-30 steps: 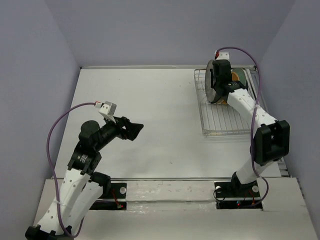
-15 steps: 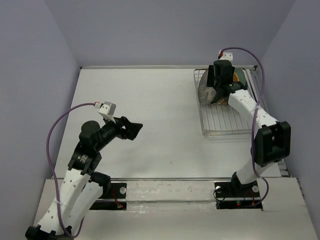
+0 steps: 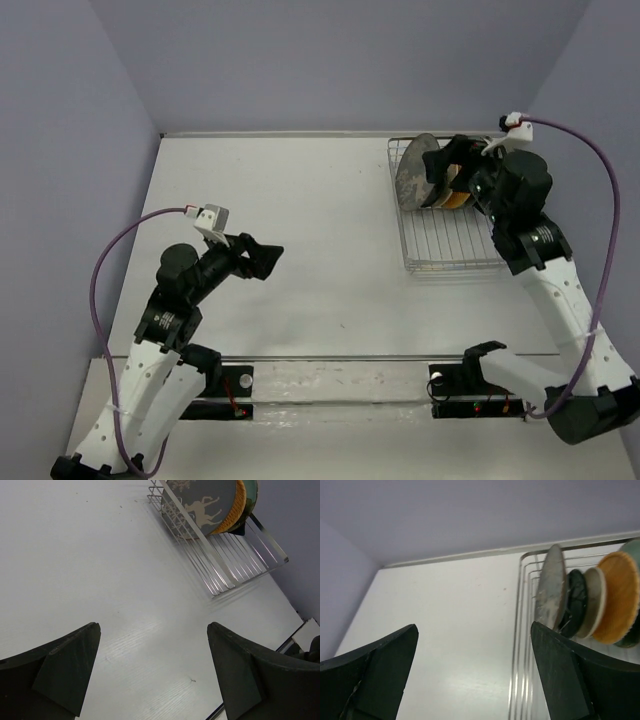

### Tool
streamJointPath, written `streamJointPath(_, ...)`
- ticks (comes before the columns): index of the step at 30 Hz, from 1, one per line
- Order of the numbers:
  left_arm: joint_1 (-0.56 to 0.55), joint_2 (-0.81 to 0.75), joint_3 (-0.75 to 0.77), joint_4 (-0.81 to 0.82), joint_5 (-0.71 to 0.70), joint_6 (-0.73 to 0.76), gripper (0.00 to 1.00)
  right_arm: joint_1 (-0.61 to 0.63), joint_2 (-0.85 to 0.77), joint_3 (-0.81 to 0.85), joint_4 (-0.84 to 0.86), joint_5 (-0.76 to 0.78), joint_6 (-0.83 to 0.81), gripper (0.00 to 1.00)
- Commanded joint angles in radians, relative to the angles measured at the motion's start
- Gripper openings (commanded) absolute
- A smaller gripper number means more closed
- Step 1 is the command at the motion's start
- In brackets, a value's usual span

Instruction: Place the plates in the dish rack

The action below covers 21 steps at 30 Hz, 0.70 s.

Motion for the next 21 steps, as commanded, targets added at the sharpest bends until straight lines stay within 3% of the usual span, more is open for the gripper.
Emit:
streamJointPath(1, -0.003, -0.054, -0.002, 0.03, 0.011, 0.006, 0.99, 0.001, -0.138, -0.194, 0.03, -0.336, 0.152, 1.0)
streamJointPath(9, -0.003, -0.23, -0.016, 0.066, -0.027, 0.012, 0.99, 0.001, -0.52, -0.505, 0.187, -0.669, 0.343, 1.0)
streamJointPath(14, -0.003, -0.273, -0.013, 0.07, -0.026, 0.018, 0.99, 0.001, -0.705, -0.573, 0.152, -0.688, 0.36, 1.0)
streamJointPath(21, -0.003, -0.315, -0.013, 0.07, -0.032, 0.029, 0.99, 0.001, -0.745, -0.619, 0.115, -0.639, 0.361, 1.0)
